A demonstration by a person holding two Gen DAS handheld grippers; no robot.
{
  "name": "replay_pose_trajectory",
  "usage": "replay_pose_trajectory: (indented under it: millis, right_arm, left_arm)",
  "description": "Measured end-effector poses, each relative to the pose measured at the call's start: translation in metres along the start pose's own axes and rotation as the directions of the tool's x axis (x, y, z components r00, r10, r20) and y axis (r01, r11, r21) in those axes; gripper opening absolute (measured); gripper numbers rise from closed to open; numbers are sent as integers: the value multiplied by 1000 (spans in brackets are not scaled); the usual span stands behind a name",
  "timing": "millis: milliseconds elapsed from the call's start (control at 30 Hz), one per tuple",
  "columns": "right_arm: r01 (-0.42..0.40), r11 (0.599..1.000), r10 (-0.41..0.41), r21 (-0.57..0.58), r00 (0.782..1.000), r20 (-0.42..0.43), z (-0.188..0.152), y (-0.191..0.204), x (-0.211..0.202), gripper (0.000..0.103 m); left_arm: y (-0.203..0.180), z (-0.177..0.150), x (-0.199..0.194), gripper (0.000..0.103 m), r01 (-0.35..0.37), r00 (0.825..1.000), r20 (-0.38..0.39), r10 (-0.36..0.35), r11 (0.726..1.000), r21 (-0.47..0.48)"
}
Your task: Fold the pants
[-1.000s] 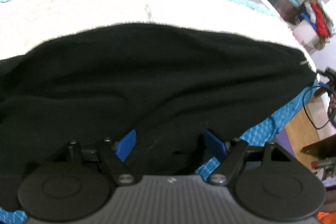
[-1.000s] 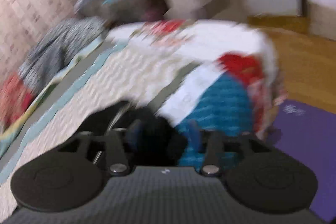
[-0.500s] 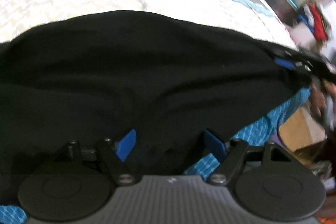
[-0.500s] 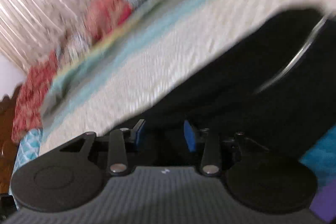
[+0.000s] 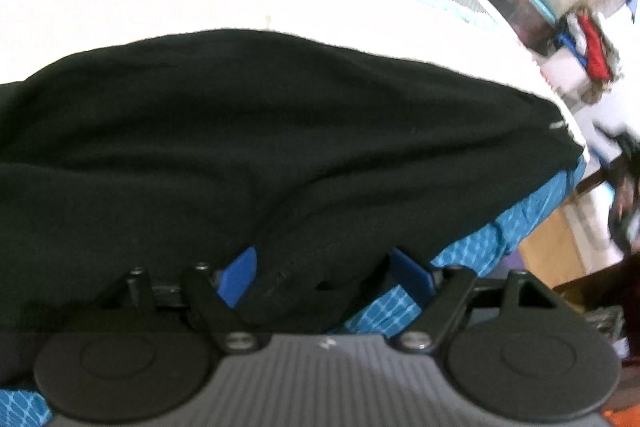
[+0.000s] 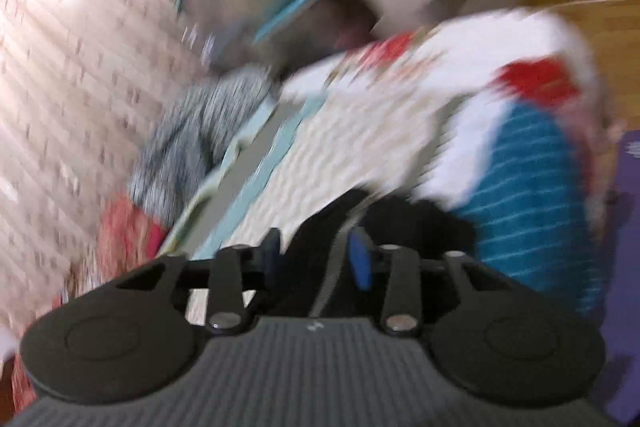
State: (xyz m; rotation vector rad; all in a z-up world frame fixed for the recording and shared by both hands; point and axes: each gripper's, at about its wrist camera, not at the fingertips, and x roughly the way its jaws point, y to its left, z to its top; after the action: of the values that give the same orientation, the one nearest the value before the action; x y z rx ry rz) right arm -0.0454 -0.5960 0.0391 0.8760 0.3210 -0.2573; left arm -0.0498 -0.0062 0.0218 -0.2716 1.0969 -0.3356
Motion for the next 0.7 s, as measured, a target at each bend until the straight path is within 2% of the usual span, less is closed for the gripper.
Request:
replay_pose_trajectory:
  millis: [100,200,267,367,433,500,567,633,667,700]
  right_arm:
    - [-13,999,12,53,1000,12,-5,-16,-14,63]
    - [-7,998,9,61,1000,-28,-17,-21,-9,66]
    - [1,996,3,87,999,-40,-27,-26,-9,66]
    - [5,987,3,162,999,-49,-36,-35,-1,66]
    - [12,986,-2,167,998,-62,-38,-36,4,66]
    - [34,988,-23,148,997,-72,-38,-31,9,66]
    - [21,993,-14,118,998,-64,-34,-23,13,66]
    - [56,996,-51,70,996,-76,-31,-16,21,66]
    - [77,996,-72,53,994,-86,-30,-16,26,60]
    - [102,994,-98,36,991,-89,-30,-15,28,40]
  left_arm:
    - [2,8,-11,77,39,998,48,-37,999,-35]
    - [2,16,-16,78,70,994,86,-63,995,-74]
    - [3,19,-4,78,35,998,56,-29,994,-104]
    - [8,11,21,76,-53,998,-41,49,991,-120]
    - [5,7,23,78,-57,998,-20,56,993,-102]
    - [1,8,24,78,-73,997,-26,71,993,-90]
    - [0,9,25,79,-76,997,-29,73,993,-93]
    - [-2,10,25,81,-73,997,-28,70,993,-98]
    - [-3,10,25,81,-72,997,-28,70,993,-97]
    - [-5,10,25,81,-72,997,-27,70,993,-96]
